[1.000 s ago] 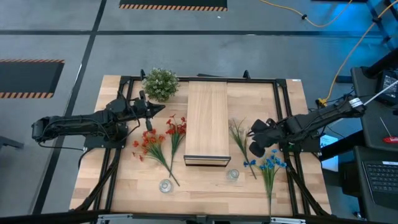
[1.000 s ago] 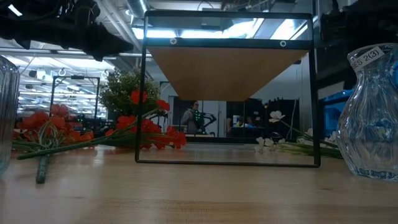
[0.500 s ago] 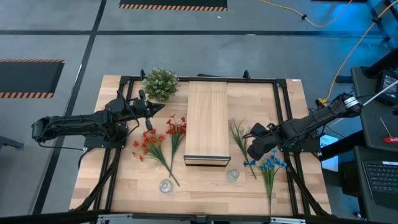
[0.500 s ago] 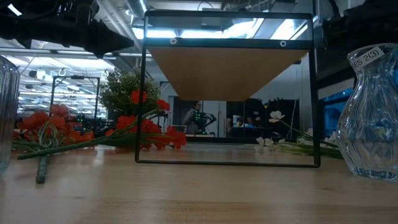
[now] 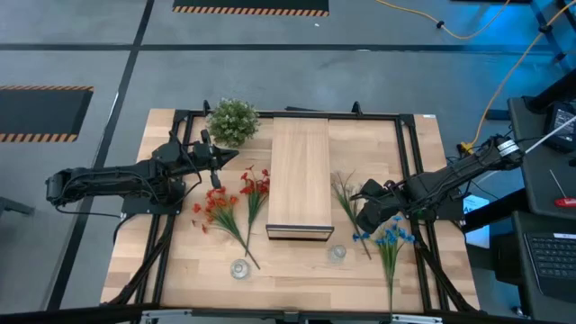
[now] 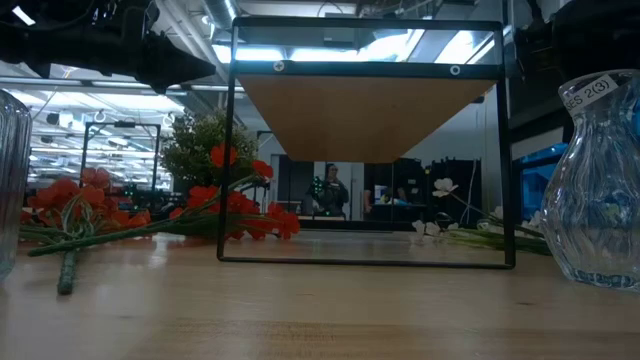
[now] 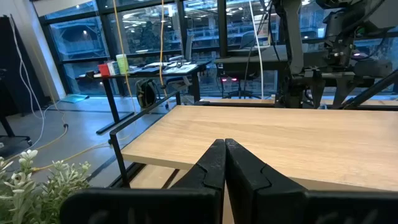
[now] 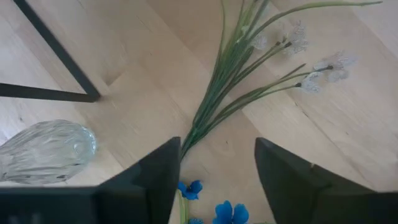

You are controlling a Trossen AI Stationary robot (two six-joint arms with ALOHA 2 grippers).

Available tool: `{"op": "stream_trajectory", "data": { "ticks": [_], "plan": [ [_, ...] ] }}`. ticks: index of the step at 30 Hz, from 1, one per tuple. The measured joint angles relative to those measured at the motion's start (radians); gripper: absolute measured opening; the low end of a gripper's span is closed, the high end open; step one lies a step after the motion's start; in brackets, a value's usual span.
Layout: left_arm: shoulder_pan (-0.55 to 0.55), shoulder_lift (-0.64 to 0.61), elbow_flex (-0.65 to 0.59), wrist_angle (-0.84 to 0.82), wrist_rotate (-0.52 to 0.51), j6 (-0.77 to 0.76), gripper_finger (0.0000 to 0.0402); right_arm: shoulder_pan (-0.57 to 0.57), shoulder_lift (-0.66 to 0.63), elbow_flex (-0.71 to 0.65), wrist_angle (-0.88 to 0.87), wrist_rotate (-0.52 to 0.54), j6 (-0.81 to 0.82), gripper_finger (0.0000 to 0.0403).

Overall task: Pick and place flowers into a vace then onto a shelf
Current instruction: Put the white flowers into the right transparent flower vase

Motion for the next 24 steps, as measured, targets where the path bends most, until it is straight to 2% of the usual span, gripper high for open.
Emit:
{"op": "stream_trajectory", "data": {
  "ticks": [6, 16, 24],
  "plan": [
    [0.000, 0.000, 0.000, 0.000, 0.000, 0.000, 0.0004, 0.000, 0.046, 0.000, 0.011, 0.000, 0.000, 0.0240],
    [0.000, 0.000, 0.000, 0.000, 0.000, -0.006, 0.0004, 0.000, 0.179, 0.000, 0.069, 0.000, 0.001, 0.0228],
    [0.000, 0.000, 0.000, -0.001, 0.000, -0.007, 0.0004, 0.000, 0.221, 0.000, 0.114, 0.001, 0.028, 0.0226]
  ]
}}
